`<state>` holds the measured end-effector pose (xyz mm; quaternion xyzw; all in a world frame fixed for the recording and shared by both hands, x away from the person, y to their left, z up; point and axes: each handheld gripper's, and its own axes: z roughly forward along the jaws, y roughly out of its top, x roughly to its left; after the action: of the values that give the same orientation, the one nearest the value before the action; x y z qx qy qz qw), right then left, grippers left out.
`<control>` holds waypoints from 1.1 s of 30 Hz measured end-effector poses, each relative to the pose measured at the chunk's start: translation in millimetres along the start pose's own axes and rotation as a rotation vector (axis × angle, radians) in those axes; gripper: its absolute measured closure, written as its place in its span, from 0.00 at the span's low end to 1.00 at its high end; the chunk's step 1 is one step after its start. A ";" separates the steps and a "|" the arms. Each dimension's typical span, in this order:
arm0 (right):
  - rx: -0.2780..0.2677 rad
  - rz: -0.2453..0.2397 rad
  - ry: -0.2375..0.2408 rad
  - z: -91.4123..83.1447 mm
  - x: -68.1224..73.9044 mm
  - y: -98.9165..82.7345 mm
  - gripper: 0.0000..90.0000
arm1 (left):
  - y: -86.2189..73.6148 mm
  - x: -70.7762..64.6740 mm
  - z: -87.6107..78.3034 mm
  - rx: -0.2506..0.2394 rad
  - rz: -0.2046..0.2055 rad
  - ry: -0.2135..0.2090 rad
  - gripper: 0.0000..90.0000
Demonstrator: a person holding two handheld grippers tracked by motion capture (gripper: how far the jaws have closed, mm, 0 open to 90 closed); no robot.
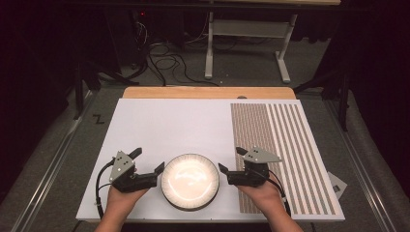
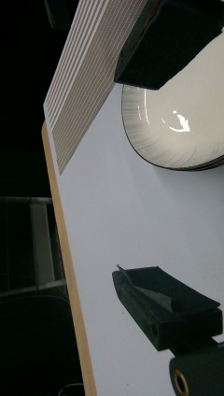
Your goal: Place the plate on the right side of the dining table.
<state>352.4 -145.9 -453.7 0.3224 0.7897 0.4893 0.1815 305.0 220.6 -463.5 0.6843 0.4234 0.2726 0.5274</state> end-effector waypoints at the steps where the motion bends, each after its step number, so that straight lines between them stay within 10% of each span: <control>1: 0.000 0.003 0.003 1.6 0.9 -0.3 0.26 | -0.1 0.0 -0.2 0.000 -0.006 -0.004 0.08; 17: 0.044 0.012 0.031 2.0 10.1 -24.1 0.95 | -0.6 -1.8 1.0 0.012 -0.025 -0.007 0.08; 33: 0.111 0.024 0.080 6.3 17.3 -31.3 1.00 | 0.5 -1.7 -0.1 0.002 -0.034 -0.007 0.08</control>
<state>333.3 -139.7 -483.9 0.3217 0.8182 0.4596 0.1257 304.2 219.1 -462.9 0.6786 0.4335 0.2605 0.5327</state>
